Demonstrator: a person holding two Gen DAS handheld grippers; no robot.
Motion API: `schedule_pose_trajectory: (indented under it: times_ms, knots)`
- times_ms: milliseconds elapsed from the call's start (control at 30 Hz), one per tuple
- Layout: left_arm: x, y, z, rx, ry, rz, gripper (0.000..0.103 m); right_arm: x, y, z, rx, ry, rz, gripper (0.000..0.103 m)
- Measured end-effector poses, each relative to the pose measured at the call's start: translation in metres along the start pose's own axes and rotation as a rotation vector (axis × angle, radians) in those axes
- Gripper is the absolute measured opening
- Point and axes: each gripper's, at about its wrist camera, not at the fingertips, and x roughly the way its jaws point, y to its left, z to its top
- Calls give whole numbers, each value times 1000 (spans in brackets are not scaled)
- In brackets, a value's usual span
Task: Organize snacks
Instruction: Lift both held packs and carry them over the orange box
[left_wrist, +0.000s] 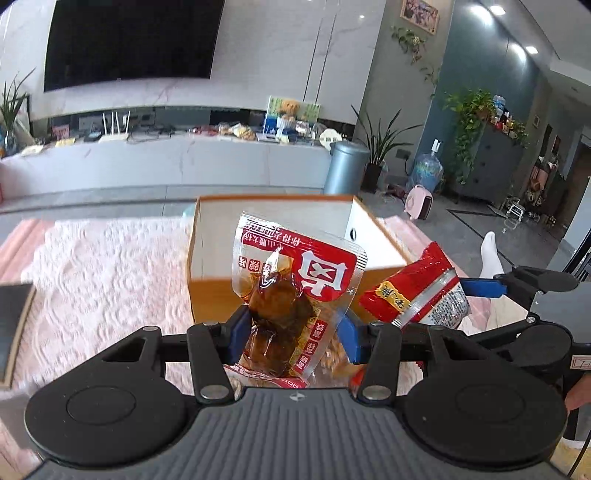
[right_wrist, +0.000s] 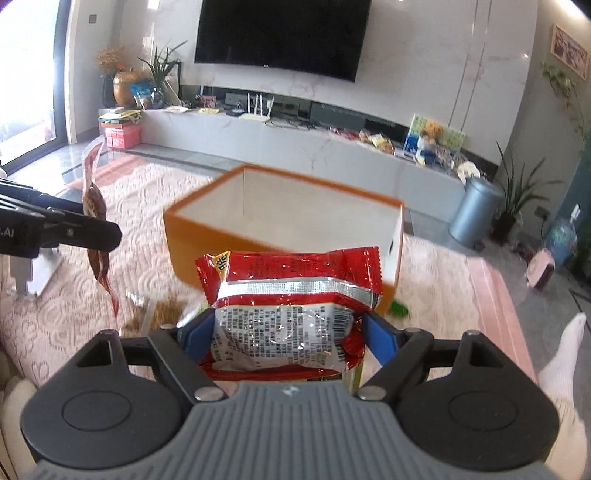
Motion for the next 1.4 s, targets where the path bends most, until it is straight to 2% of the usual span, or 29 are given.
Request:
schedule_pose_trajectory:
  times_ms: [333,667,867,1067,1400]
  knots:
    - [21,6,49,-20,-56,-25,57,19,-8,67,-62,-44,2,81]
    - [70,19,81,-22,-28,-22,57,81,-17,115,-77,23,6,81]
    - [114,30,85,-34,48,4,57,128,-20,130,-78,76,-1,81]
    - [153,41,86,-31,149,2,57,181,-18,131,-97,178,-14,81]
    - [207,45,75,-5,350,47,57,247,-22,125,-93,353,39,81]
